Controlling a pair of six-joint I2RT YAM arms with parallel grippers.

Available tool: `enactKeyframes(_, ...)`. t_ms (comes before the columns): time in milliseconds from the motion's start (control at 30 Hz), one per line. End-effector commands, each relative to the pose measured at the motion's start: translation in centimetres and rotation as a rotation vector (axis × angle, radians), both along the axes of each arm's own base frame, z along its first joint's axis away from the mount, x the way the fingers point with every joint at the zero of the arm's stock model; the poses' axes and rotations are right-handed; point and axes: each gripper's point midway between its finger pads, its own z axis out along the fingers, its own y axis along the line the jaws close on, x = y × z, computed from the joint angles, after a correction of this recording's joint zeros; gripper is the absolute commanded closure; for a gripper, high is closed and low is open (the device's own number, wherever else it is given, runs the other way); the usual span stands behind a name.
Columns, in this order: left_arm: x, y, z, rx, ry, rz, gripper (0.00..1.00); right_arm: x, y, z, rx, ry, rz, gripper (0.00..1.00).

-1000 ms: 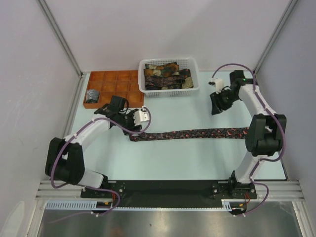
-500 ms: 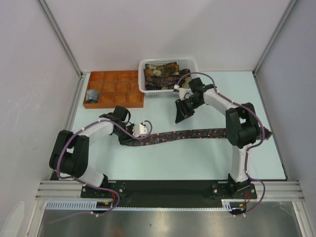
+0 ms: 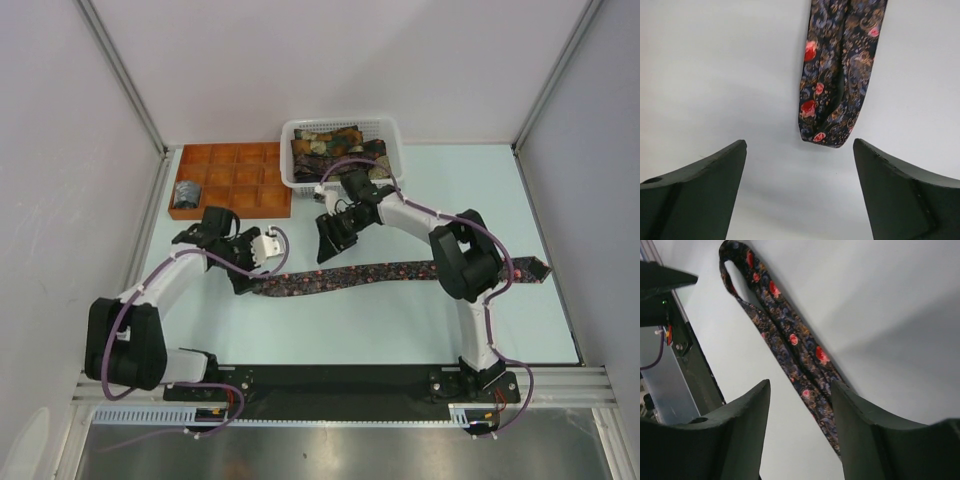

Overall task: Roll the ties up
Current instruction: Flatten out the tie at the center of the board.

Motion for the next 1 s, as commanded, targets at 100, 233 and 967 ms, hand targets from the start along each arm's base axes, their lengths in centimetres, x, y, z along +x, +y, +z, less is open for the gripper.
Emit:
enactKeyframes(100,-1.4,-5.1,0.4,-0.059,-0.084,-0.275,0.11,3.4,-0.8,0.8,0.011,-0.102,-0.011,0.52)
enactKeyframes(233,-2.1,-6.3,-1.4,-0.003,-0.087,-0.361,0.15,3.0,-0.7,0.3,0.016,-0.080,0.002,0.55)
enactKeyframes(967,1.4,-4.0,-2.3,-0.020,0.131,-0.099,0.97,3.6,-0.8,1.7,0.052,-0.077,-0.004,0.53)
